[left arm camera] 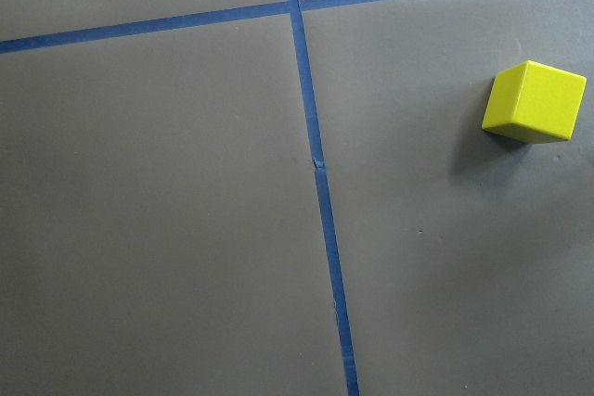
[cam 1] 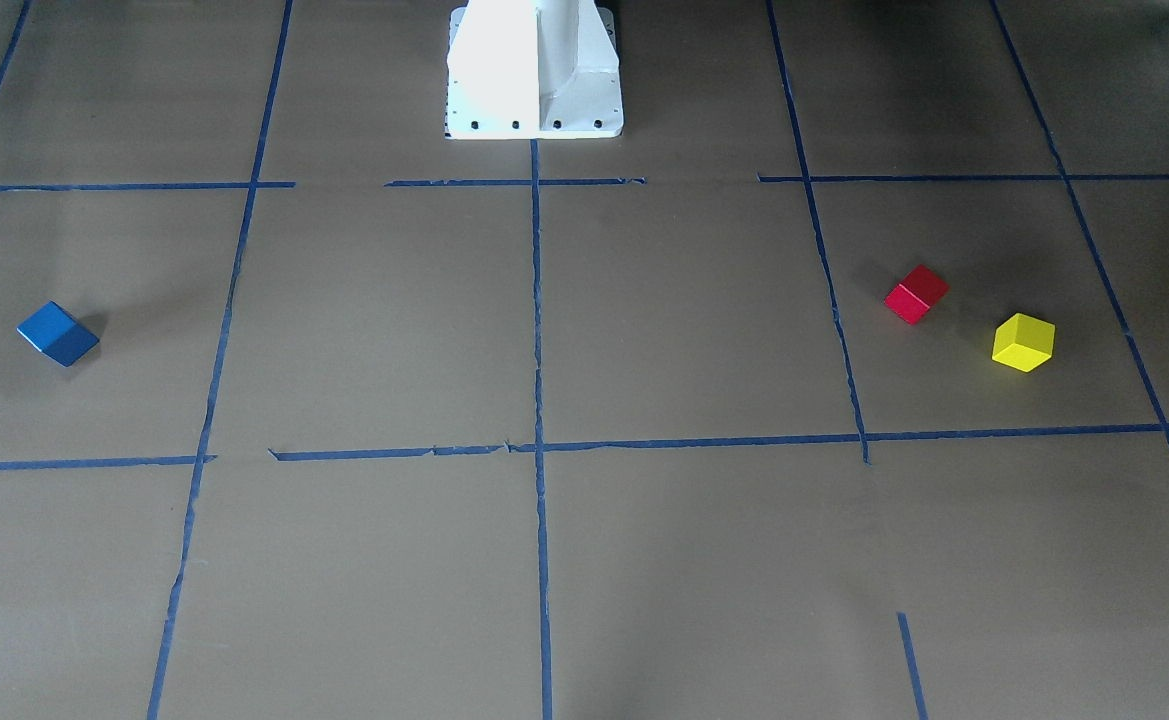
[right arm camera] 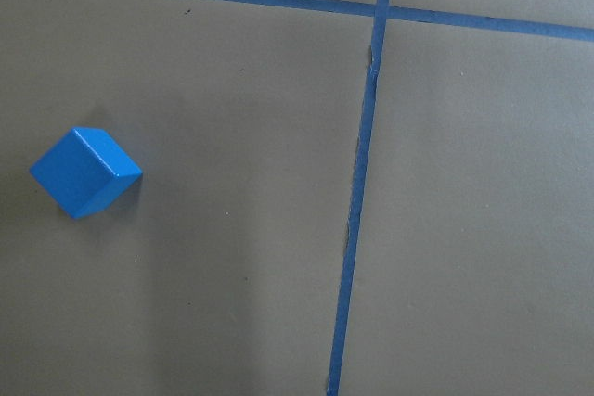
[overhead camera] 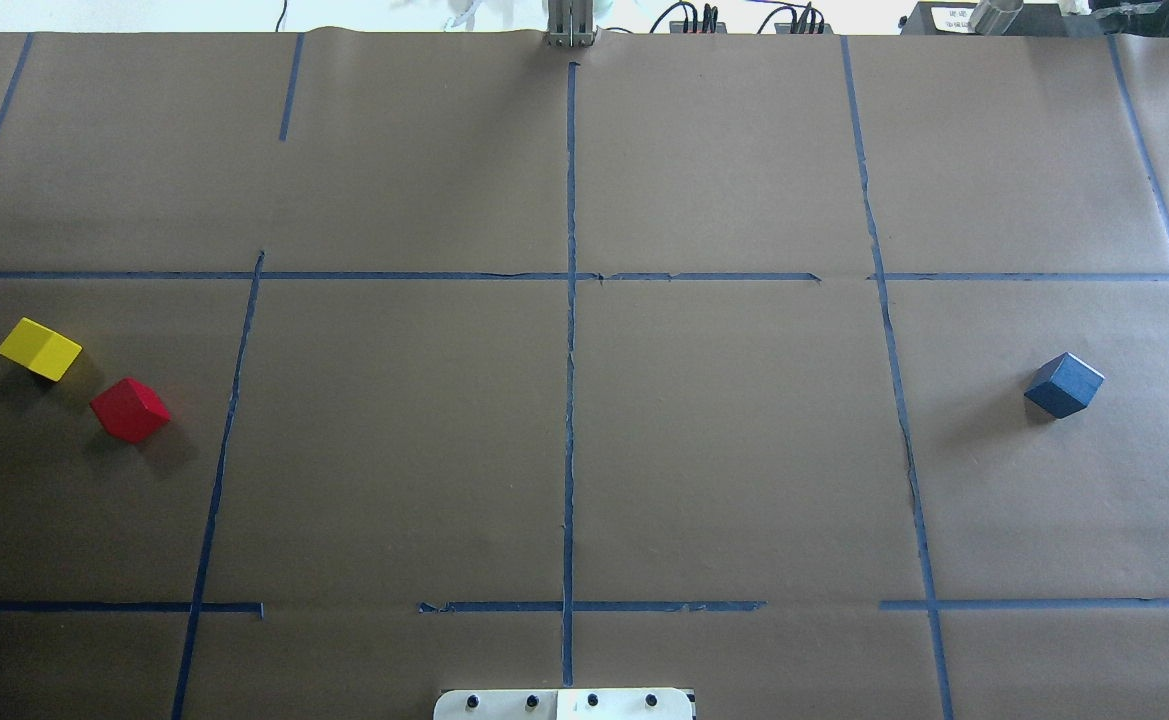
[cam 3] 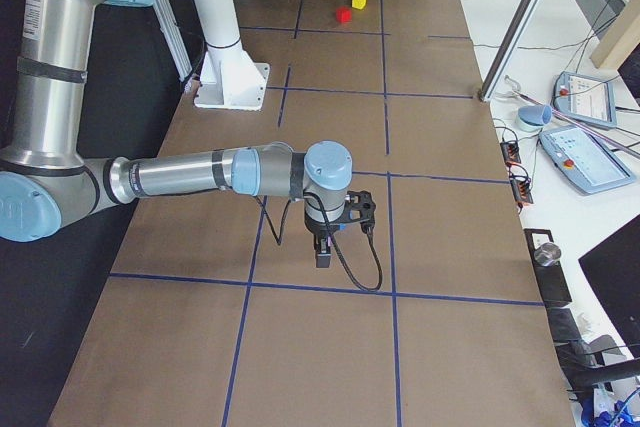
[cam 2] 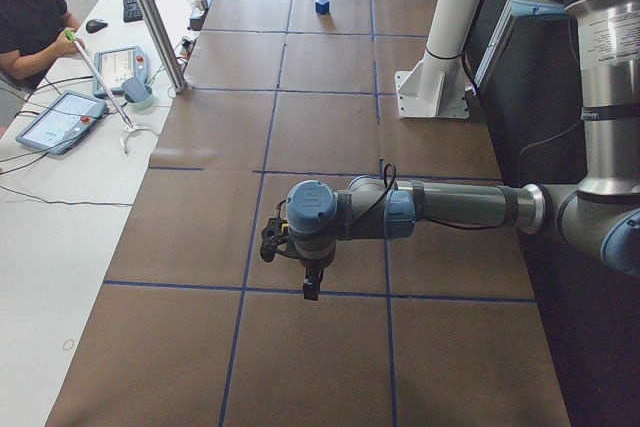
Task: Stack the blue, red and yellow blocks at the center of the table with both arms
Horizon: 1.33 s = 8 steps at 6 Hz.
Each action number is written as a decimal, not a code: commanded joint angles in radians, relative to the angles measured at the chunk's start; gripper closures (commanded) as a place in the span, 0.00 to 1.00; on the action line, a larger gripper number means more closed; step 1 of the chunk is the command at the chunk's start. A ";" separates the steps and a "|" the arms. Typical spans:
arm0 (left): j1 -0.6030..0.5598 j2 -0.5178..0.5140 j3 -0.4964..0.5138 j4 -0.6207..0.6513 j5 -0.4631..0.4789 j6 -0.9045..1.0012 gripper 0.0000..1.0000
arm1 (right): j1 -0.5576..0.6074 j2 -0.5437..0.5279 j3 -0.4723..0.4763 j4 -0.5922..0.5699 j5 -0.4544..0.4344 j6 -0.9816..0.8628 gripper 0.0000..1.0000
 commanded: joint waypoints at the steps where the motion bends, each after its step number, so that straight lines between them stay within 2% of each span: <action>1: 0.003 -0.024 -0.010 -0.005 0.012 -0.037 0.00 | 0.000 -0.013 -0.002 0.006 0.015 0.004 0.00; 8: 0.014 -0.015 0.000 -0.018 0.011 -0.038 0.00 | -0.029 -0.005 -0.025 0.045 0.009 0.004 0.00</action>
